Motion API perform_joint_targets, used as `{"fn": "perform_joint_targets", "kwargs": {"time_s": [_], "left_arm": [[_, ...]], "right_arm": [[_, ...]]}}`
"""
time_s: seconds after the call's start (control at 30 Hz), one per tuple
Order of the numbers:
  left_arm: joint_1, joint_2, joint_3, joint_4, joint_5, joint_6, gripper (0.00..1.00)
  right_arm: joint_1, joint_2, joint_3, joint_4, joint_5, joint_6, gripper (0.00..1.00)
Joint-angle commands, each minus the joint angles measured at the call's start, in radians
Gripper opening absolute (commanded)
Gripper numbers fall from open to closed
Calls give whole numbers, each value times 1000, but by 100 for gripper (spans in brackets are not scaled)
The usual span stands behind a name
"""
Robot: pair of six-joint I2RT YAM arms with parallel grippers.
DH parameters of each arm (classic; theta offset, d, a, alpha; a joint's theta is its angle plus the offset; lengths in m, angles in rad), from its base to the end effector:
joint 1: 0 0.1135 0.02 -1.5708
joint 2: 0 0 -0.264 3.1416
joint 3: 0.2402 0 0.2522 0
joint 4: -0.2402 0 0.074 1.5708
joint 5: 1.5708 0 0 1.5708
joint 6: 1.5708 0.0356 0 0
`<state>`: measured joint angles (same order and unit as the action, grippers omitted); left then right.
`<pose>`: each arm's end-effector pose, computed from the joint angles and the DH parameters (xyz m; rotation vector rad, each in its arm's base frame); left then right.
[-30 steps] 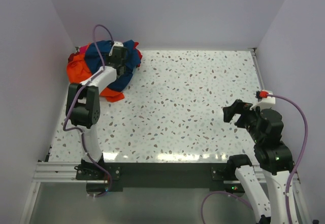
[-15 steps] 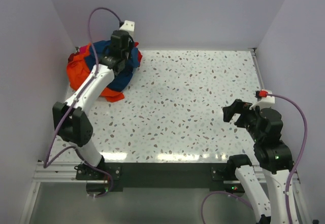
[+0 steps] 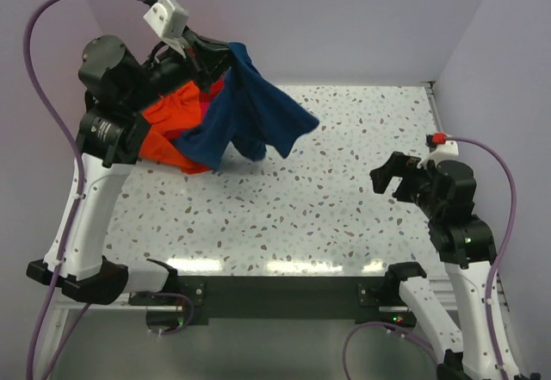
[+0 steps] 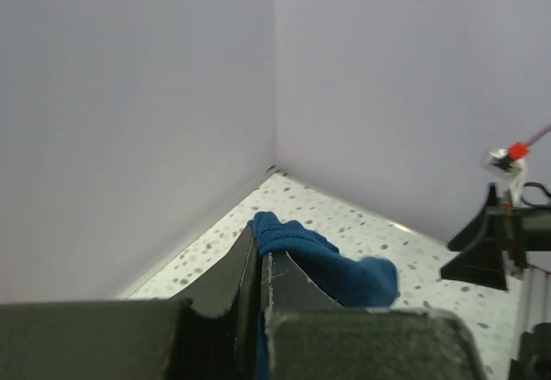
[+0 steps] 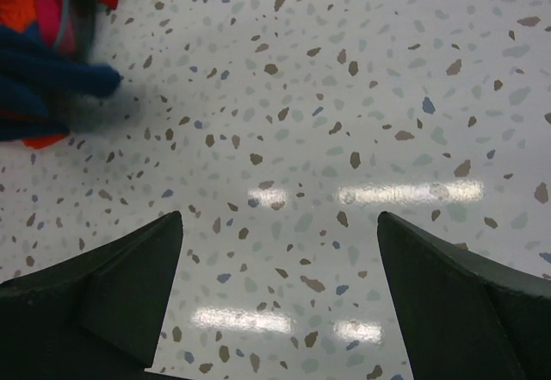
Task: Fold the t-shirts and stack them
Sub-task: Move the tshirt to the center of the board
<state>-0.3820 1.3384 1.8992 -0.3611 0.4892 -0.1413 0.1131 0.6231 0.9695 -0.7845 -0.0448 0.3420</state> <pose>0.2147 -0.1043 0.5724 0.5820 1.3155 -0.7669 0.1140 0.0145 0.3607 0.2025 2.0142 0.3345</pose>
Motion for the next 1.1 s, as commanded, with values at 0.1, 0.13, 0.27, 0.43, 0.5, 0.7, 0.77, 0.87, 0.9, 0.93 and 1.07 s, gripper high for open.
{"fn": "perform_joint_targets", "kwargs": {"time_s": [0.1, 0.13, 0.27, 0.43, 0.5, 0.7, 0.77, 0.87, 0.9, 0.93, 1.07], "left_arm": [[-9, -50, -248, 273, 276, -282, 0], [-14, -59, -285, 274, 255, -282, 0], [-82, -71, -554, 284, 59, -268, 0], [-265, 55, -644, 307, -130, -225, 0], [-365, 122, -590, 286, -197, -196, 0], [-469, 347, -436, 289, -262, -192, 11], [-479, 378, -408, 278, -293, -185, 59], [-480, 343, -435, 248, -409, -173, 87], [-480, 322, -457, 245, -452, -167, 92], [-480, 267, -482, 237, -487, -165, 96], [-474, 89, -696, 151, -824, -236, 100]], "right_arm": [[2, -17, 67, 60, -82, 61, 98], [2, -20, 64, 57, -86, 74, 98], [0, -40, 45, 42, -95, 95, 98], [2, -57, 34, 25, -107, 114, 97], [2, -62, 34, 10, -112, 121, 96], [2, -92, 15, -25, -139, 153, 93], [2, -99, -3, -21, -158, 167, 92], [2, -91, -28, -13, -176, 186, 90], [2, -85, -37, -3, -187, 195, 89], [0, -83, -55, 8, -193, 201, 89], [2, -71, -106, 65, -236, 233, 86]]}}
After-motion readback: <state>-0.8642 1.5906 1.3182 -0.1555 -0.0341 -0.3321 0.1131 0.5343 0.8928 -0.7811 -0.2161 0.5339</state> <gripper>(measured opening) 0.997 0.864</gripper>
